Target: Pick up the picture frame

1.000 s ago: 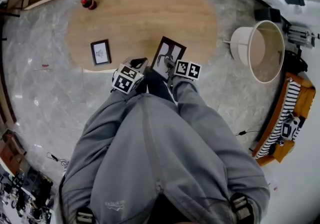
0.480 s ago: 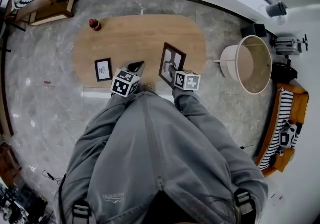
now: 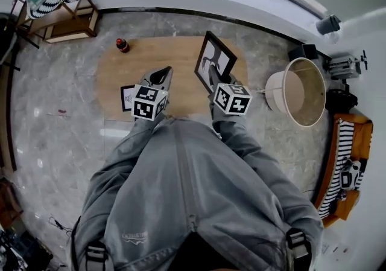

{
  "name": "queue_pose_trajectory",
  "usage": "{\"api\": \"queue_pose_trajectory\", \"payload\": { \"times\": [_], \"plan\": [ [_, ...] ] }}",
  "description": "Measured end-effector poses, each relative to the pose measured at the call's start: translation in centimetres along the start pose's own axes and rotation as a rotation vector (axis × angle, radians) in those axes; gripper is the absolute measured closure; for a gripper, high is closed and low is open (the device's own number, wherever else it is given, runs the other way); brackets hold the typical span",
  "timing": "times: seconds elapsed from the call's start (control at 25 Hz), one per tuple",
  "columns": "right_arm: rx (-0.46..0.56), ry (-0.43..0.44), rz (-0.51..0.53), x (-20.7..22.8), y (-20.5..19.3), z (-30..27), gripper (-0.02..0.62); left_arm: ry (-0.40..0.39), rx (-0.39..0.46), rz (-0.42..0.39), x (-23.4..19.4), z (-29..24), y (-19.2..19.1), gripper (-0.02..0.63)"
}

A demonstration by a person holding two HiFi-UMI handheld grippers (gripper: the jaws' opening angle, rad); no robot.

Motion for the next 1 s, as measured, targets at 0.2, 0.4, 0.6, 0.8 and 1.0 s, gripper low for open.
{"api": "queue_pose_trajectory", "payload": {
  "times": [0.2, 0.4, 0.6, 0.8, 1.0],
  "plan": [
    [0.119, 0.009, 0.084, -2.6, 4.6, 2.8, 0.558, 0.049, 0.124, -0.003, -0.3, 2.7, 4.2, 0.589],
    [0.198, -0.006, 0.211, -4.5, 7.8, 5.3, 0.558, 0.078, 0.231, 0.000, 0.3, 5.4, 7.7, 0.589],
    [0.275, -0.002, 0.319, -6.9, 10.2, 7.5, 0.558, 0.097, 0.326, 0.000, 1.3, 8.0, 10.4, 0.589],
    [0.343, -0.001, 0.396, -9.0, 11.9, 9.3, 0.558, 0.132, 0.395, -0.059, 2.5, 10.0, 12.6, 0.589],
    [0.377, 0.002, 0.426, -10.1, 12.5, 10.9, 0.558, 0.161, 0.458, -0.110, 4.3, 12.0, 14.3, 0.589]
  ]
}}
Point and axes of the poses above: the fingertips, and each gripper's own axes: z backward along the fingers, x to its right, y out of its top, the point moved 6 cm from there along z, backward along the fingers, and after that the axes turned 7 degrees about y, right-handed, at the moved point
